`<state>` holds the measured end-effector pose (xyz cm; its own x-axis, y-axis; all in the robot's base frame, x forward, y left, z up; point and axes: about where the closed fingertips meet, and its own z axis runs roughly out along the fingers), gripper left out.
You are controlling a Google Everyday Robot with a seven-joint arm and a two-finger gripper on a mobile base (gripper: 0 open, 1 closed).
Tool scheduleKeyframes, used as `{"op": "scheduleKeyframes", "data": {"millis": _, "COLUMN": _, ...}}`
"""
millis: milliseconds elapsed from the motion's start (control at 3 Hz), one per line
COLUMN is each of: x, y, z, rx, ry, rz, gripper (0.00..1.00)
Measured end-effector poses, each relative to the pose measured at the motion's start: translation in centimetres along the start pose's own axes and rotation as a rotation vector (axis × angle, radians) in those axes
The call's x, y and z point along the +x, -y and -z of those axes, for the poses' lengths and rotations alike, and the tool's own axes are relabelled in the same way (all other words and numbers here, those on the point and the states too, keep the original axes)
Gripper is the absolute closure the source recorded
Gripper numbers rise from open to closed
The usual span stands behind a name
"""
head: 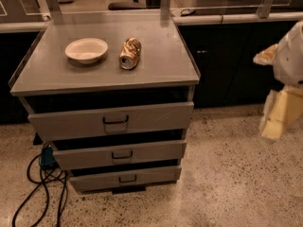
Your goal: Open middle drawer
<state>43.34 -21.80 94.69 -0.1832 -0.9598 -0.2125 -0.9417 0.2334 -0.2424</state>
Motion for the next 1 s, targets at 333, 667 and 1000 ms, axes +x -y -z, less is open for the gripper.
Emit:
{"op": "scheduleKeyframes", "data": {"millis": 333, "x": 1.1, "y": -3.6, "z": -7.3, "rx": -0.073, "ry": 0.114, "rz": 0.056, "gripper": 0.0}}
{"op": "scheduleKeyframes", "data": {"millis": 667, "x": 2.9, "y": -8.6, "z": -17.0, "rx": -0.153, "ry": 0.226, "rz": 0.106, "gripper": 0.0}}
{"op": "scheduleKeyframes", "data": {"millis": 1000, "x": 4.9, "y": -15.4, "z": -29.1, "rx": -0.265, "ry": 0.284, "rz": 0.148, "gripper": 0.0}}
